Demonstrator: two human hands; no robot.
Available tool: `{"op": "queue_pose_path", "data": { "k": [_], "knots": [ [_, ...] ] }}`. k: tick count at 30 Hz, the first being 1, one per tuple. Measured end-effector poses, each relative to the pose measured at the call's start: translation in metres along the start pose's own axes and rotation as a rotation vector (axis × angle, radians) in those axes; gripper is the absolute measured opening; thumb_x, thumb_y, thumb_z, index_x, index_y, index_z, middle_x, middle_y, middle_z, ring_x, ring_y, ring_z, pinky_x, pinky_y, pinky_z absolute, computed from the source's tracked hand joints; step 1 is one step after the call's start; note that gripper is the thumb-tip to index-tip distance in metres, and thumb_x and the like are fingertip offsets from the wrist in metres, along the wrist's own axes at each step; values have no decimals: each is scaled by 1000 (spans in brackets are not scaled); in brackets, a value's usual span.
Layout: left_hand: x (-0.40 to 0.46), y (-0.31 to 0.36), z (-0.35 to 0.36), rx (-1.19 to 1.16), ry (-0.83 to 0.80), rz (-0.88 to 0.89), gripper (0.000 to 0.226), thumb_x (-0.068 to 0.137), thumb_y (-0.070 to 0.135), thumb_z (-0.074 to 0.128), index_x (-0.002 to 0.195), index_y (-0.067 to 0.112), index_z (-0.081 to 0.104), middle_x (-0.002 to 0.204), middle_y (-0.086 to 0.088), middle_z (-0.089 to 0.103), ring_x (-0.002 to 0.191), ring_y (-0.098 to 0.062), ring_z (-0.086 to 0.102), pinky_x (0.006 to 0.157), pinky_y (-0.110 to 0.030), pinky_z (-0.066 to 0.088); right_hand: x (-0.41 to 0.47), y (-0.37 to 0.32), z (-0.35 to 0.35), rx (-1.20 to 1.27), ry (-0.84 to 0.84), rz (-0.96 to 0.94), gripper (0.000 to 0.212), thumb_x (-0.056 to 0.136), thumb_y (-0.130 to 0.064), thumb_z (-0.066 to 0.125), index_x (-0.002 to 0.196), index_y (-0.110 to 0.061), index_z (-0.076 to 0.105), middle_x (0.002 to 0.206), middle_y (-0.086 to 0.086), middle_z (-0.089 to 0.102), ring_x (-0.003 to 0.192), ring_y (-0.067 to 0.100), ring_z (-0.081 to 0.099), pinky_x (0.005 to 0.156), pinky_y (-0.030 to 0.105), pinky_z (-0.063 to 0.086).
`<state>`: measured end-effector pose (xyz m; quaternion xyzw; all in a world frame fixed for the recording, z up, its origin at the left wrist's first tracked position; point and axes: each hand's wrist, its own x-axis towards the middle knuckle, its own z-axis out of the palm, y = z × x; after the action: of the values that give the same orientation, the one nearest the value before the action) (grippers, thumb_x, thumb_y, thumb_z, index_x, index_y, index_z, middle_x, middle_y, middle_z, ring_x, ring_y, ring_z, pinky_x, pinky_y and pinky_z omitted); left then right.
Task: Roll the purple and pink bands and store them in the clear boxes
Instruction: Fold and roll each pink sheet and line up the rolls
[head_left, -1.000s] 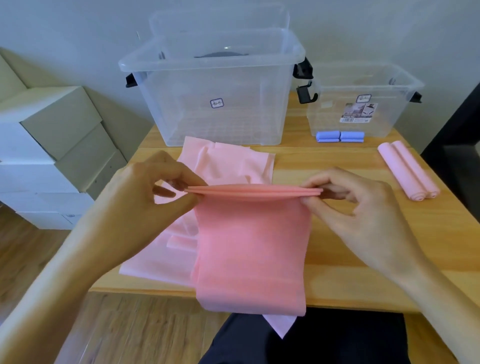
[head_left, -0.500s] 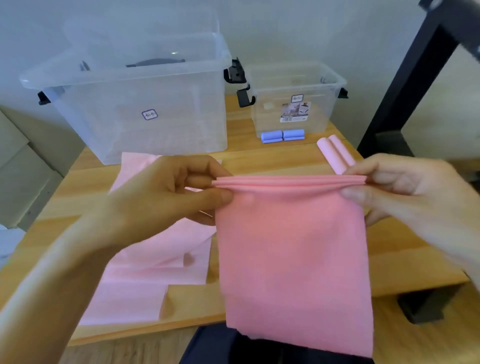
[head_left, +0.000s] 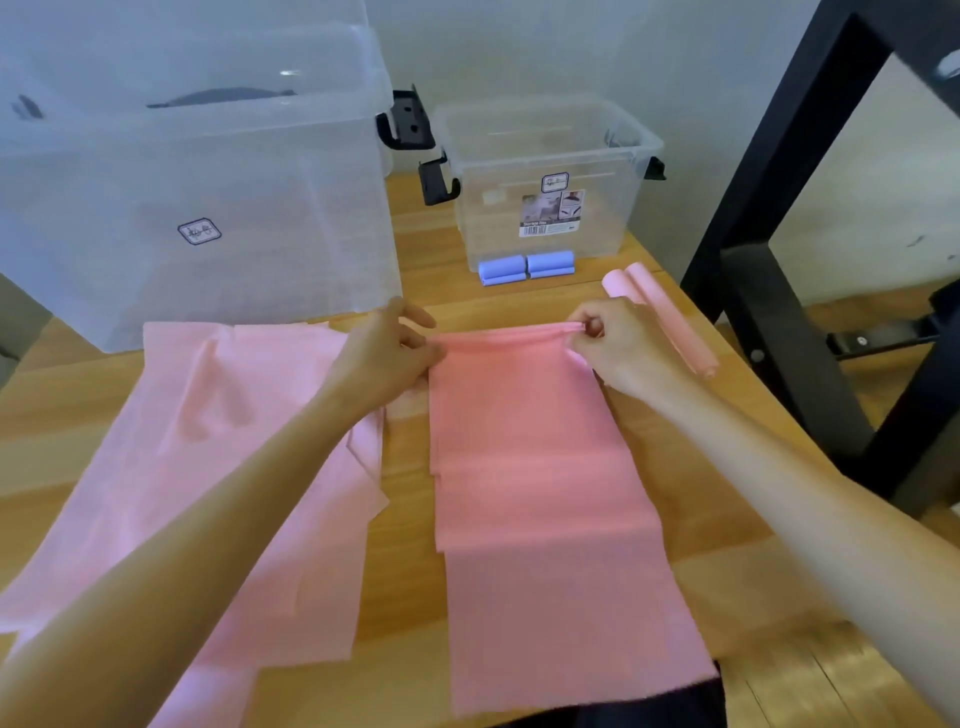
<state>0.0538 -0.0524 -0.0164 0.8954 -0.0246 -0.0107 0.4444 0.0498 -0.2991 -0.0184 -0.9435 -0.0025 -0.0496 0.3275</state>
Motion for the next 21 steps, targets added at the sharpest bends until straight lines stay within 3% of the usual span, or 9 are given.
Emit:
{"op": "queue_pose_path", "data": {
  "k": [4, 8, 12, 15, 18, 21],
  "knots": [
    [23, 4, 4, 53, 84, 47, 19, 89, 10, 67, 98, 14, 51, 80, -8, 74, 61, -23, 68, 66, -37, 57, 27, 2, 13, -120, 85, 13, 12, 98, -23, 52, 93, -19, 63, 96, 3, 63, 95, 26, 58, 68, 33, 41],
    [42, 1, 8, 66, 145, 82, 3, 89, 11, 66, 90, 13, 64, 83, -6, 71, 60, -18, 65, 60, -37, 58, 49, 0, 19, -140, 141, 14, 18, 100, -25, 52, 99, -12, 63, 99, 10, 66, 103, 30, 55, 71, 38, 44],
    [58, -5, 13, 112, 215, 144, 8, 90, 13, 65, 87, 20, 68, 83, 3, 67, 64, -5, 57, 62, -24, 51, 61, -2, 23, -81, 177, 15, 14, 97, -19, 55, 105, -10, 62, 103, 10, 67, 100, 33, 59, 76, 42, 48],
    [63, -5, 14, 167, 244, 149, 9, 91, 13, 63, 92, 19, 70, 85, 6, 65, 67, -1, 55, 58, -7, 39, 56, -5, 23, -52, 176, -23, 35, 92, -12, 58, 127, -13, 55, 126, 9, 57, 109, 31, 57, 87, 44, 49],
    [62, -6, 14, 279, 209, 181, 14, 91, 17, 63, 103, 13, 70, 103, -2, 67, 74, -12, 58, 71, -23, 47, 42, -3, 27, -135, 216, -123, 35, 91, -13, 61, 126, -14, 58, 131, 4, 47, 104, 27, 56, 79, 43, 51],
    [56, -7, 17, 419, 122, 209, 36, 90, 24, 67, 123, 10, 65, 125, -9, 54, 88, -25, 64, 88, -40, 51, 32, 3, 34, -232, 176, -257, 29, 93, -20, 62, 121, -14, 68, 132, 1, 56, 112, 26, 52, 92, 36, 45]
  ]
}}
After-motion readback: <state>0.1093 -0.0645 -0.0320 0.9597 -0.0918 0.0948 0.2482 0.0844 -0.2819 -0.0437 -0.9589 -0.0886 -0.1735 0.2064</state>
